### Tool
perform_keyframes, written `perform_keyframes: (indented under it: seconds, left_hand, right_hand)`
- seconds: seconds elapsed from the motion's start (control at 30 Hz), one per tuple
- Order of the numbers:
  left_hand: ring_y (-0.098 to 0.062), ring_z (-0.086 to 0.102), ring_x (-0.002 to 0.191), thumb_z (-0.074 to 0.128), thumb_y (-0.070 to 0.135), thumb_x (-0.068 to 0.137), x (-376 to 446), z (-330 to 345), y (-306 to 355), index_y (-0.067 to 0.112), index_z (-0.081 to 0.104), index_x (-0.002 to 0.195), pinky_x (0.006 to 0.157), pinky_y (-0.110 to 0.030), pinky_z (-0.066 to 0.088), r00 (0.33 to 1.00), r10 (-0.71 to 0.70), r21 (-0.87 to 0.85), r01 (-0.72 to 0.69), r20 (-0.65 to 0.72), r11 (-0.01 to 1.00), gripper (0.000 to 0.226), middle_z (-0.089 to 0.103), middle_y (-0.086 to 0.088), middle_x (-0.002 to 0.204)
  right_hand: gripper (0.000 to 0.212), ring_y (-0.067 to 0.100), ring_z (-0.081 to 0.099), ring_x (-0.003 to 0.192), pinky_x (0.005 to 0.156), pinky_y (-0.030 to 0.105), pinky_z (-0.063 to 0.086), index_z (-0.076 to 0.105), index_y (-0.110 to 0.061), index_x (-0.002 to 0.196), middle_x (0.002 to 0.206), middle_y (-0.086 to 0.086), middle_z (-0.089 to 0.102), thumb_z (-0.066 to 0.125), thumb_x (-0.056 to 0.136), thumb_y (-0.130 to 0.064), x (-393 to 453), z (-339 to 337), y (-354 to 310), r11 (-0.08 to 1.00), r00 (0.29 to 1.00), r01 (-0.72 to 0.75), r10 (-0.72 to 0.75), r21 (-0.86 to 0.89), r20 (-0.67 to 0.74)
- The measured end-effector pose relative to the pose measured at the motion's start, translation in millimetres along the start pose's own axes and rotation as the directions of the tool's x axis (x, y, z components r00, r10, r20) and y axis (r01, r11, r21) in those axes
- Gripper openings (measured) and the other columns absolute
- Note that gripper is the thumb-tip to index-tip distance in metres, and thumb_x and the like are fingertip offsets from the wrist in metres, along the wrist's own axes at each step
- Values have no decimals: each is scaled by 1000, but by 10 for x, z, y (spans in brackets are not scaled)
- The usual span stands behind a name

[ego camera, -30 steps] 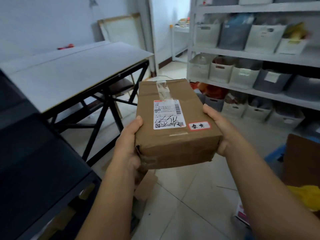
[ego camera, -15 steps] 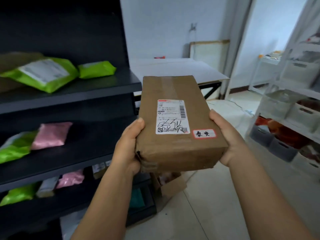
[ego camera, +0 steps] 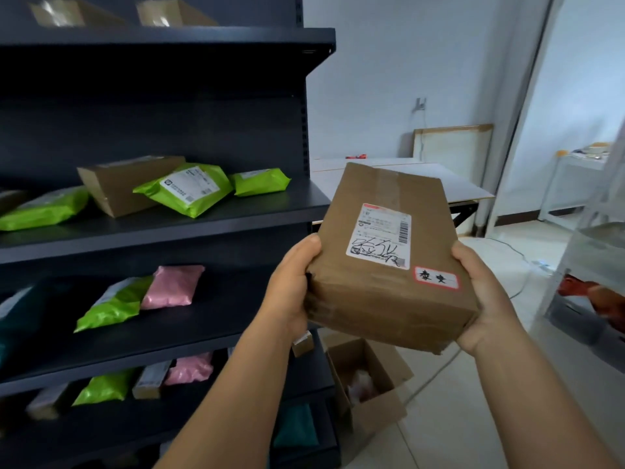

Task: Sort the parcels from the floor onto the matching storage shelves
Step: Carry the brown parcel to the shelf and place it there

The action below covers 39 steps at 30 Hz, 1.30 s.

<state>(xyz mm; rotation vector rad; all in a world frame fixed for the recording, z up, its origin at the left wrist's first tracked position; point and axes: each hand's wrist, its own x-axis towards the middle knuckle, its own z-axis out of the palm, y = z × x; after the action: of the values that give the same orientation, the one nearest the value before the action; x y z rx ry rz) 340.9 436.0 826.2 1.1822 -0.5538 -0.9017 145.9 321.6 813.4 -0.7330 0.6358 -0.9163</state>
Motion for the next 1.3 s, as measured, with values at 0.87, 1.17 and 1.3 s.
perform_keyframes:
  seconds: [0.87,1.17,1.3]
  left_hand:
    - [-10,75,76,54,42,89,-1223,-2304,1066,39,80,89,58,-28,57,894,311,-14,-333,-322,943,26,81,4,92]
    - [-15,73,78,50,37,92,-1856,-2924,1215,31,78,100,62,-29,58,726,409,53,-459,-553,887,30,79,0,94]
    - [-14,73,75,48,35,94,-2154,-3226,1253,30,77,101,58,-26,58,635,439,92,-503,-636,859,30,79,0,93]
  right_hand:
    - [35,27,76,66,50,39,59,83,-20,73,86,11,80,66,86,-48,-400,2411,1310,984,876,-97,157,-151,456]
    - [37,32,76,84,57,41,60,74,-15,107,102,16,78,64,88,-46,-578,3261,1902,949,692,-212,315,-235,650]
    - [34,30,77,78,53,38,60,75,-15,101,97,16,79,59,92,-44,-770,3642,2218,932,602,-233,364,-279,711]
